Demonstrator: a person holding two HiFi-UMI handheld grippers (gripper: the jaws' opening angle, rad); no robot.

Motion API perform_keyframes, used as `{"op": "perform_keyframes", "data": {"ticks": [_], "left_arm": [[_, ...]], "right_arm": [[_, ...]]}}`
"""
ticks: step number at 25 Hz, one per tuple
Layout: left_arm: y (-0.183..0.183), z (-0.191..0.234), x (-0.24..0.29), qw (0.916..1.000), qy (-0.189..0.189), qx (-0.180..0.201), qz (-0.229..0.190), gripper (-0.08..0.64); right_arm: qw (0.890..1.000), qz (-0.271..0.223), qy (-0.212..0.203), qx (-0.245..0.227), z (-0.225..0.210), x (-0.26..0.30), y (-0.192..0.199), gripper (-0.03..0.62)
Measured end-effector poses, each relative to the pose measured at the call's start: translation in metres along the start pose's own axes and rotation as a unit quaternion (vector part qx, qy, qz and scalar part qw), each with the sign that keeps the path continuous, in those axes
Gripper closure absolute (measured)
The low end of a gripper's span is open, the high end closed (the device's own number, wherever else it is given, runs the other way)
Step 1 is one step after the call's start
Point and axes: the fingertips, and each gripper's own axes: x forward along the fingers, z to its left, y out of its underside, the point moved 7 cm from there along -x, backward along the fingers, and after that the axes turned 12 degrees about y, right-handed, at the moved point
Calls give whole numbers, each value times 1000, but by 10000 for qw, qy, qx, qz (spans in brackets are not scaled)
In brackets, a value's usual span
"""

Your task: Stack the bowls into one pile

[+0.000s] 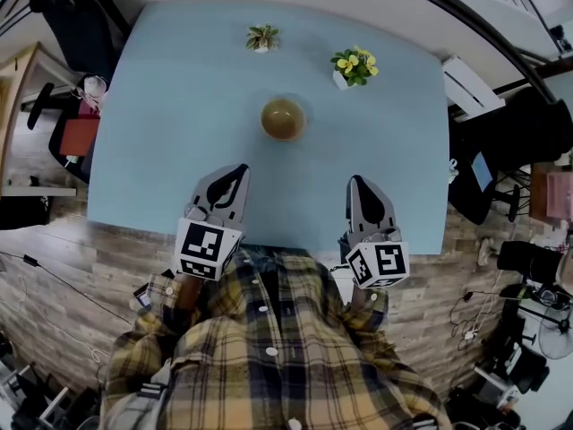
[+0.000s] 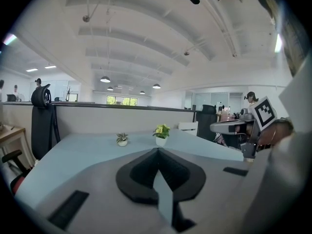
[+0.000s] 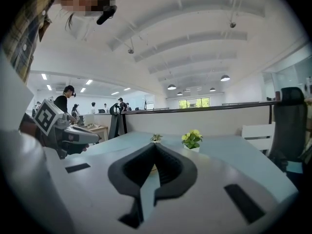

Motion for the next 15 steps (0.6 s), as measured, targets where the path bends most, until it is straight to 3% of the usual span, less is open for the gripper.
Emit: {"op": "perform_keyframes", "data": {"ticks": [15], "left_arm": [[3,8,-1,10000,-51,-63,15,571]], "right_arm": [[9998,116,-111,96,8,11,2,589]]}}
